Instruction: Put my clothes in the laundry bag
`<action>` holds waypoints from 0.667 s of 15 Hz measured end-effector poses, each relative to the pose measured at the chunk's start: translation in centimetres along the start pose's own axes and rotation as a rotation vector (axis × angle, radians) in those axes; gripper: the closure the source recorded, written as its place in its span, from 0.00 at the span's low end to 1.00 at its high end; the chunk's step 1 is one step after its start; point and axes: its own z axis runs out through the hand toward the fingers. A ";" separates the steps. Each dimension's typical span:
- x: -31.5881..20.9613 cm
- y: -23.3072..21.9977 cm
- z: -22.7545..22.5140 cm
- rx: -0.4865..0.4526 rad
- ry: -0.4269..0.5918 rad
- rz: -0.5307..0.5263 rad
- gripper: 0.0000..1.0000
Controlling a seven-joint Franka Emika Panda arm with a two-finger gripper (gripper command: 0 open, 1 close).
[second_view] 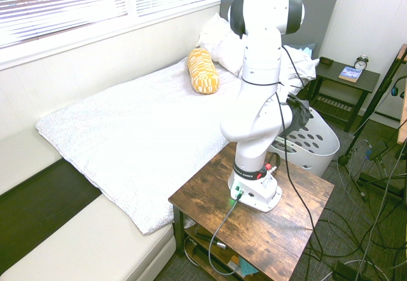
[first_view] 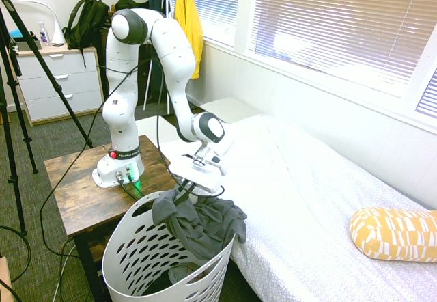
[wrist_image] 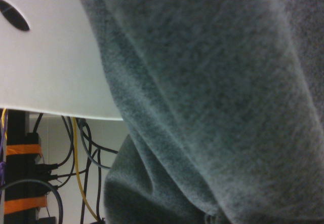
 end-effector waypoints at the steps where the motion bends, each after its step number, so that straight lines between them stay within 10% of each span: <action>1: 0.5 -0.9 0.2 -0.011 -0.005 -0.005 0.00; 10: 3.6 -1.1 -1.2 -0.008 0.017 -0.004 0.00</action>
